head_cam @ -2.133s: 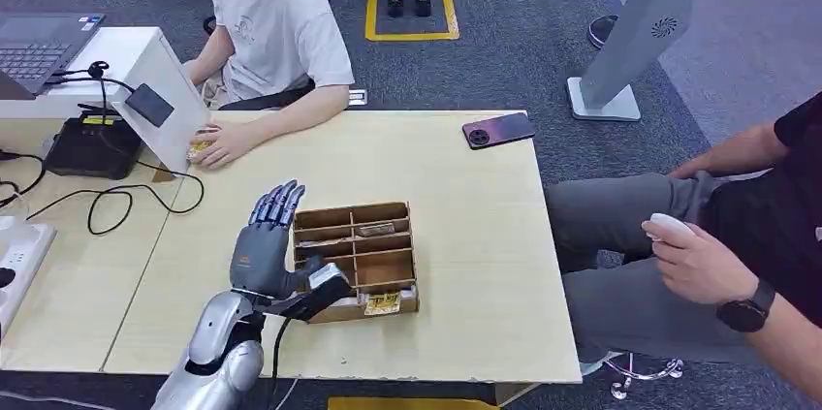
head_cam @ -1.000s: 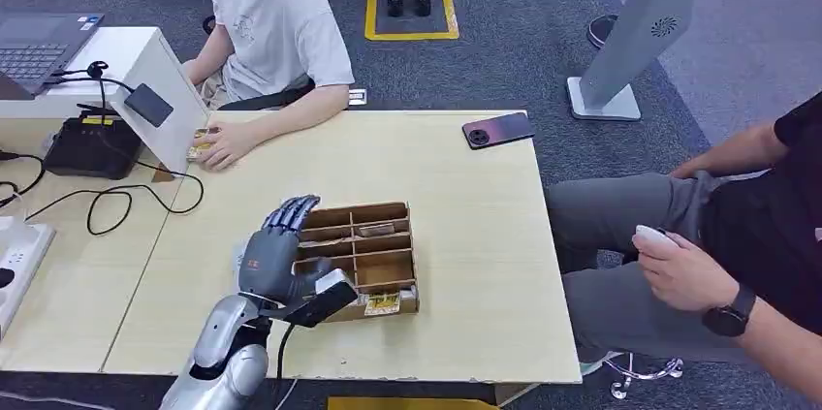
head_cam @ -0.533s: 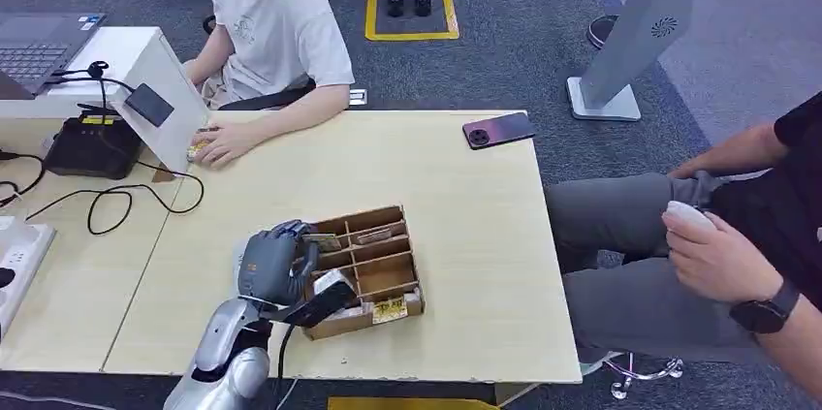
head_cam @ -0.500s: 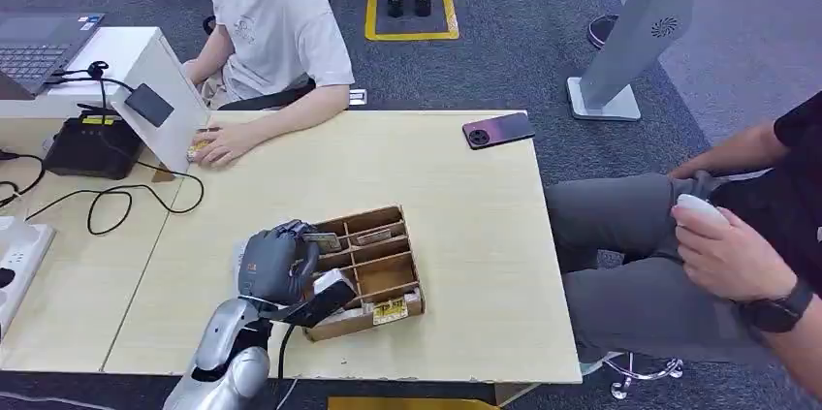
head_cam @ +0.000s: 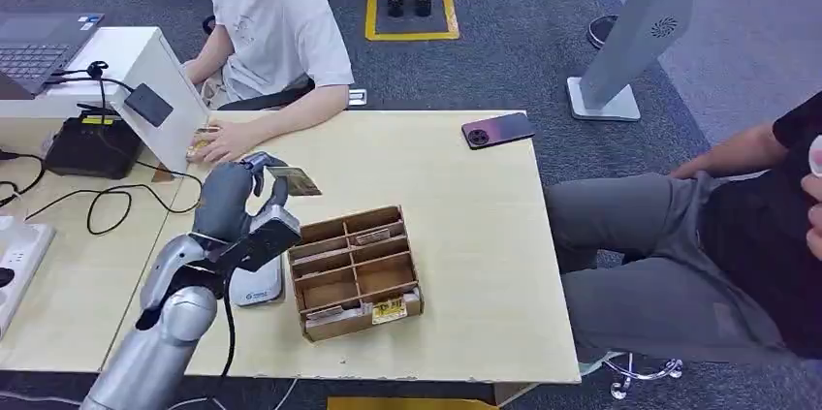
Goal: Pass the card to the sensor for recognition and then transmit it.
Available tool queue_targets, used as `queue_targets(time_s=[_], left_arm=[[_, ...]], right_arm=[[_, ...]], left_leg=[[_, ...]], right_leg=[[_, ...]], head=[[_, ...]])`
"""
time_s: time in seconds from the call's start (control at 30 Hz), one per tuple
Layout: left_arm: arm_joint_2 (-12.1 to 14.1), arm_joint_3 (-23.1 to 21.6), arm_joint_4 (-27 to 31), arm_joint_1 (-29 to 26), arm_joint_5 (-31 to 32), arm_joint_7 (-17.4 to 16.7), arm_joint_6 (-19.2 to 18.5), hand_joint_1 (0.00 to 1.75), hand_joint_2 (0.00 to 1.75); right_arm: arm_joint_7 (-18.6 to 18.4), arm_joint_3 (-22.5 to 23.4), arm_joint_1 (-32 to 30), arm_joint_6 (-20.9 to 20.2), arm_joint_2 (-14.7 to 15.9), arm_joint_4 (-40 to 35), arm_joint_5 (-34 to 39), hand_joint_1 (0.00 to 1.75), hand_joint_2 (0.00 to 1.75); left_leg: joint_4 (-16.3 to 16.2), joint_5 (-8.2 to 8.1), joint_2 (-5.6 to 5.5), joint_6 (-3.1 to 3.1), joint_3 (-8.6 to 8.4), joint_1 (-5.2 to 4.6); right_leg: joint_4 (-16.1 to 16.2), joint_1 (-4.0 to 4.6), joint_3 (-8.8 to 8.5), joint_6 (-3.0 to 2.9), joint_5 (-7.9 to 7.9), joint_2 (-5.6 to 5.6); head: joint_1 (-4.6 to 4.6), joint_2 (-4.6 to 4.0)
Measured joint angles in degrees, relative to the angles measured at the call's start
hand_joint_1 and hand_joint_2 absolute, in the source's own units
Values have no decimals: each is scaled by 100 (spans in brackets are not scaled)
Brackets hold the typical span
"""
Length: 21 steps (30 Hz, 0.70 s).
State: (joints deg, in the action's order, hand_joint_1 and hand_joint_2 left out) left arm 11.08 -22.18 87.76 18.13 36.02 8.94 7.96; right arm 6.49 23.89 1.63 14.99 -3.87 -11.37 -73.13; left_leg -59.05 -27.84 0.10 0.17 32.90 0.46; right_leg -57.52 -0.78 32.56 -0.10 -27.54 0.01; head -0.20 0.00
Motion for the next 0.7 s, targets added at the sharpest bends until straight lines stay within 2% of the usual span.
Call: queue_targets(time_s=[0.2,0.33,0.4,0.47,0.53,0.63,0.7], left_arm=[[173,24,216,110,-91,63,61,175,175],[562,357,422,749,-680,-151,-252,175,175],[772,558,468,1019,-765,-245,-405,175,175],[876,703,476,1145,-493,-373,-355,175,175],[914,789,441,1164,55,-572,-145,175,175],[900,793,25,1258,1329,-1078,554,175,175],[863,793,-492,1417,1792,-1294,867,175,175]], right_arm=[[31,4,0,0,2,0,0,0,0],[59,31,-6,4,7,2,-7,0,0],[50,39,-13,4,7,2,-22,0,0],[9,42,-24,7,7,2,-61,0,0],[-22,42,-30,7,7,4,-89,0,0],[-70,42,6,-46,7,2,-184,0,0],[-70,39,43,-81,7,0,-221,0,0]], left_leg=[[0,-1,0,-1,3,2],[0,7,0,-12,3,10],[1,9,2,-16,0,12],[1,11,3,-19,0,13],[1,11,2,-19,0,13],[1,11,2,-19,1,12],[1,11,2,-19,1,12]], right_leg=[[0,2,4,0,0,1],[0,8,4,-4,2,1],[-1,9,4,-9,5,2],[-2,10,4,-9,5,5],[-2,10,5,-9,5,5],[-2,10,6,-9,5,5],[-2,9,5,-9,6,4]], head=[[0,0],[0,0],[-2,0],[0,2],[0,0],[2,0],[0,0]])
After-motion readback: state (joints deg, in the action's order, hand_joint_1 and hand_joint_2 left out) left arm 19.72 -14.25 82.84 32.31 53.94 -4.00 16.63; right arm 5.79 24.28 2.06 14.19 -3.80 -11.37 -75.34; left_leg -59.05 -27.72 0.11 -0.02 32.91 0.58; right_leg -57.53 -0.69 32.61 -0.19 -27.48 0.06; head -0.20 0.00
